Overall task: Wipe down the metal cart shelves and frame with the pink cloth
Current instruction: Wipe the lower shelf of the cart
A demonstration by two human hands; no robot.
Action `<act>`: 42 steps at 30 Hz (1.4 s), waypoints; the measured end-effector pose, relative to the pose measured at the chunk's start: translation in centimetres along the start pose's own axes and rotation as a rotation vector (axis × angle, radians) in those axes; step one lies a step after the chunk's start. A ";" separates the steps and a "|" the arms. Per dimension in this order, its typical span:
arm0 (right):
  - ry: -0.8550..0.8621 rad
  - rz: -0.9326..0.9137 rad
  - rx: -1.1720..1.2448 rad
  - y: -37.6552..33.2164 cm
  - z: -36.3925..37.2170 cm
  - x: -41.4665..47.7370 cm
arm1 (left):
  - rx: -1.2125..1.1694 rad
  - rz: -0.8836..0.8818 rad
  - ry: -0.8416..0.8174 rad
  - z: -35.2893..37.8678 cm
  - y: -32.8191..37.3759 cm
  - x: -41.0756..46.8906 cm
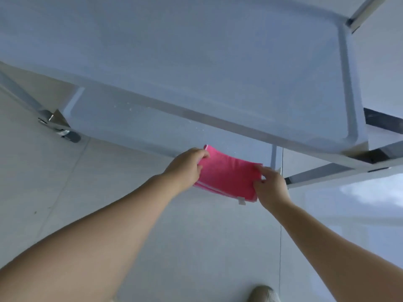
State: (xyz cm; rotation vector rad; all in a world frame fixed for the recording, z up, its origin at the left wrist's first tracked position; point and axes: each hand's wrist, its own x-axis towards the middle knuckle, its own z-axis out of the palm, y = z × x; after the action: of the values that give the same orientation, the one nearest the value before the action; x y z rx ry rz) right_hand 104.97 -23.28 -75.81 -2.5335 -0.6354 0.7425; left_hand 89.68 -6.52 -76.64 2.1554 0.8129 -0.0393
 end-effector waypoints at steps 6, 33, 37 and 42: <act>0.127 -0.034 -0.171 3.4 2.3 5.2 | 0.135 0.284 0.020 2.4 -0.1 8.1; 0.231 -0.130 -0.540 4.7 6.4 7.7 | 0.249 0.598 0.073 6.5 -3.7 11.1; 0.128 -0.255 -0.605 4.8 4.8 8.3 | 0.259 0.625 0.096 5.3 -4.8 10.3; 0.076 -0.307 -0.567 5.8 4.7 9.4 | 0.306 0.570 0.186 2.2 -8.2 8.6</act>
State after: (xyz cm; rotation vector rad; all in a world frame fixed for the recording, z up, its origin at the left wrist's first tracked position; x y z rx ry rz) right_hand 111.08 -21.77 -86.06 -2.8320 -1.3257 0.3903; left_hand 92.37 0.40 -86.23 2.6381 0.2752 0.3535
